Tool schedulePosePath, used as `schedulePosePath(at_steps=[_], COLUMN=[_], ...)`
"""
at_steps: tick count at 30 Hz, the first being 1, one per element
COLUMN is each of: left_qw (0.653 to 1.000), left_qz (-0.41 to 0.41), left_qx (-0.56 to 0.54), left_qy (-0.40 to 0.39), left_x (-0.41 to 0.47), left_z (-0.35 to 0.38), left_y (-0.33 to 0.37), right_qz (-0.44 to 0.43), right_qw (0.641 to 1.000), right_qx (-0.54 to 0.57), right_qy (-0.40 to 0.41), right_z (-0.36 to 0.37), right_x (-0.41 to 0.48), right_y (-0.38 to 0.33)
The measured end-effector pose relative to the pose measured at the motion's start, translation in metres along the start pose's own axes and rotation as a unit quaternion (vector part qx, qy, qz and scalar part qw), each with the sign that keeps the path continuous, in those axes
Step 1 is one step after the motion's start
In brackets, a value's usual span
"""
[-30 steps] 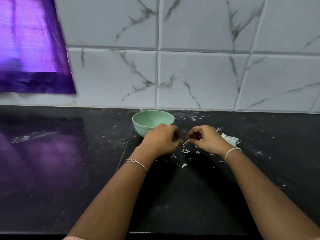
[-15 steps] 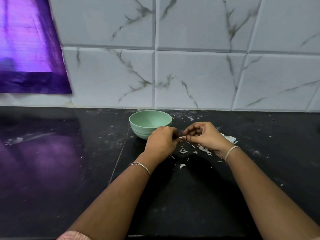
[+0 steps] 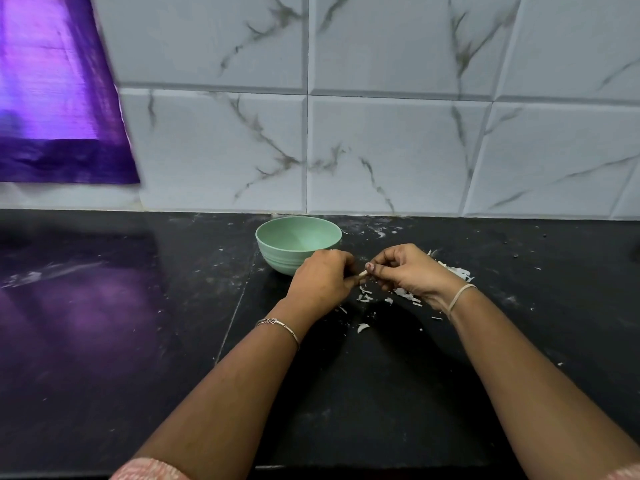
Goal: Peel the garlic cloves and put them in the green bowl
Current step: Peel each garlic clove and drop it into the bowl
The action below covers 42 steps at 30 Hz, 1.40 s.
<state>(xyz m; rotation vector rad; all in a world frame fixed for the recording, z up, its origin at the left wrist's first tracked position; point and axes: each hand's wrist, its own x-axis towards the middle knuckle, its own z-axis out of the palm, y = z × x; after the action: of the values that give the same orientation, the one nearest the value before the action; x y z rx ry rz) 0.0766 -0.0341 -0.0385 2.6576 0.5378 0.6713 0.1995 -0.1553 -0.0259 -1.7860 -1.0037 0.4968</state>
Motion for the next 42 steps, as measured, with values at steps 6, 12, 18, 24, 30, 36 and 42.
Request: schedulePosePath(at_steps=[6,12,18,24,30,36,42], left_qw=[0.995,0.987,0.984,0.987,0.981,0.945,0.931], left_qz=[-0.017,-0.029,-0.043,-0.047,-0.063,-0.072,-0.077], left_qx=[0.081,0.127,0.143,0.125,-0.184,-0.315,-0.352], left_qy=[-0.058,-0.09,-0.1,-0.083,0.015,0.043,0.057], left_x=[0.002,-0.001,-0.002,-0.002,0.004,0.01,0.01], left_z=[-0.004,-0.004,-0.003,-0.003,0.003,0.008,0.012], left_y=[-0.012,-0.011,-0.01,-0.008,0.001,0.004,0.006], right_qz=[-0.012,-0.078,0.015,-0.054,-0.044,0.03,0.011], right_qw=[0.995,0.986,0.899,0.9,0.979,0.997,0.995], right_qx=[-0.092,-0.142,-0.436,-0.431,-0.2,0.061,0.062], right_qy=[0.024,0.028,-0.042,0.031,0.002,0.026,0.074], right_z=[-0.018,-0.035,0.019,0.004,0.007,0.01,0.015], right_x=[0.005,0.009,0.013,0.017,0.016,0.005,0.006], right_y=[-0.023,-0.079,-0.03,-0.053,-0.024,-0.007,-0.001])
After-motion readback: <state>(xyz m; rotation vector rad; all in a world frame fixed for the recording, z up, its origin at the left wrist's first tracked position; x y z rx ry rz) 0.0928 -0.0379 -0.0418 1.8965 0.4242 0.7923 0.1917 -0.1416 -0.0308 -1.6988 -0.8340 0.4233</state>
